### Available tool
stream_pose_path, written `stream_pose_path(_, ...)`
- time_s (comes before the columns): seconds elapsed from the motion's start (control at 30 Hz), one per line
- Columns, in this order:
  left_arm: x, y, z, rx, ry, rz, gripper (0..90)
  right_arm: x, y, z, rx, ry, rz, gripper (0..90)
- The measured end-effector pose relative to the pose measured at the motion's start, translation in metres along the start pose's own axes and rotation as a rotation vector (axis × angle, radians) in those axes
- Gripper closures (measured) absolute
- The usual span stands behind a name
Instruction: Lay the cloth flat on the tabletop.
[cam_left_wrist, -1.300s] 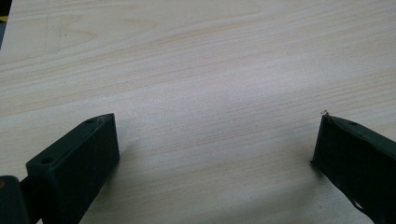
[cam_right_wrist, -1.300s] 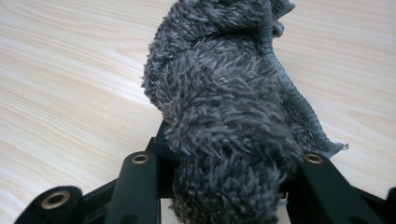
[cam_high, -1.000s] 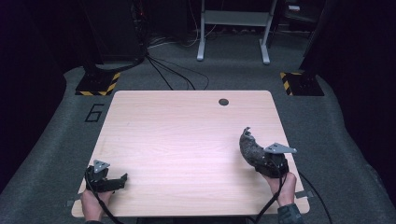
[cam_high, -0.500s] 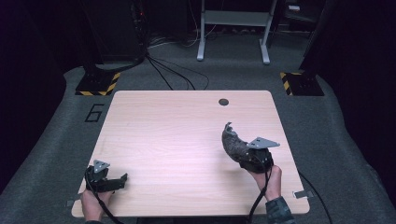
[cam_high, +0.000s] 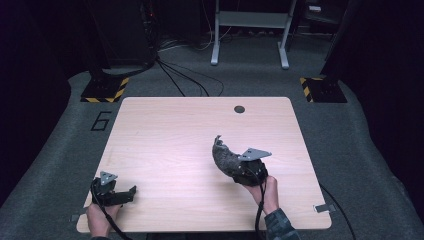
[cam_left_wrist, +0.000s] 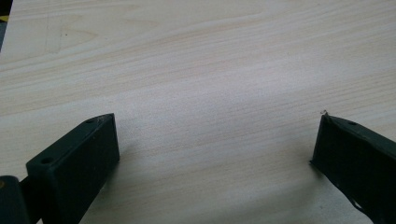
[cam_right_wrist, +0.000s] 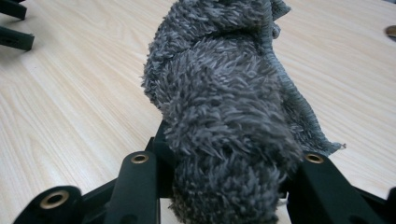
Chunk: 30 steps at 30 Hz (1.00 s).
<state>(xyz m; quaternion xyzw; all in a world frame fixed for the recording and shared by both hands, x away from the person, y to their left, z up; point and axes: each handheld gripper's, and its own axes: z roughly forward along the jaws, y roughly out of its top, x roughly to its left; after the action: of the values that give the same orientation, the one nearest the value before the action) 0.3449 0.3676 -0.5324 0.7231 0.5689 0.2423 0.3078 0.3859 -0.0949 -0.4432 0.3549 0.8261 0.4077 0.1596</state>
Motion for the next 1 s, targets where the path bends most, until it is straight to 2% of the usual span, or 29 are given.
stream_pose_path(0.2, 0.000, 0.000, 0.000, 0.001, 0.000, 0.001, 0.3, 0.013, -0.003, 0.021, 0.024, 0.047, -0.007, 58.1)
stream_pose_path(0.23, 0.000, 0.000, 0.000, 0.003, 0.000, 0.002, 0.3, 0.016, -0.005, 0.024, 0.032, 0.051, 0.001, 58.1)
stream_pose_path(0.37, -0.001, 0.001, 0.001, -0.005, 0.008, -0.008, 0.3, 0.027, -0.014, 0.040, 0.076, 0.051, -0.023, 57.0)
stream_pose_path(0.43, -0.001, 0.001, 0.002, -0.004, 0.009, -0.008, 0.3, 0.032, -0.020, 0.050, 0.107, 0.049, -0.021, 52.9)
stream_pose_path(0.57, -0.001, 0.001, 0.002, -0.004, 0.009, -0.011, 0.4, 0.039, -0.029, 0.061, 0.139, 0.049, -0.017, 33.4)
stream_pose_path(0.7, -0.001, 0.001, 0.001, -0.005, 0.013, -0.005, 0.3, 0.038, -0.030, 0.048, 0.099, 0.074, 0.006, 18.7)
stream_pose_path(0.73, -0.001, 0.001, 0.001, -0.004, 0.011, -0.006, 0.2, 0.036, -0.029, 0.043, 0.091, 0.086, 0.025, 16.9)
stream_pose_path(0.87, 0.000, 0.003, 0.001, 0.014, 0.000, -0.001, 0.0, 0.025, -0.027, 0.023, 0.038, 0.104, 0.059, 15.3)
stream_pose_path(0.97, -0.003, 0.007, -0.001, 0.010, -0.046, -0.050, 0.0, 0.014, -0.027, 0.011, 0.018, 0.077, 0.079, 16.4)
stream_pose_path(1.0, -0.006, 0.010, -0.002, 0.005, -0.056, -0.050, 0.1, 0.010, -0.028, 0.009, 0.017, 0.063, 0.090, 17.1)
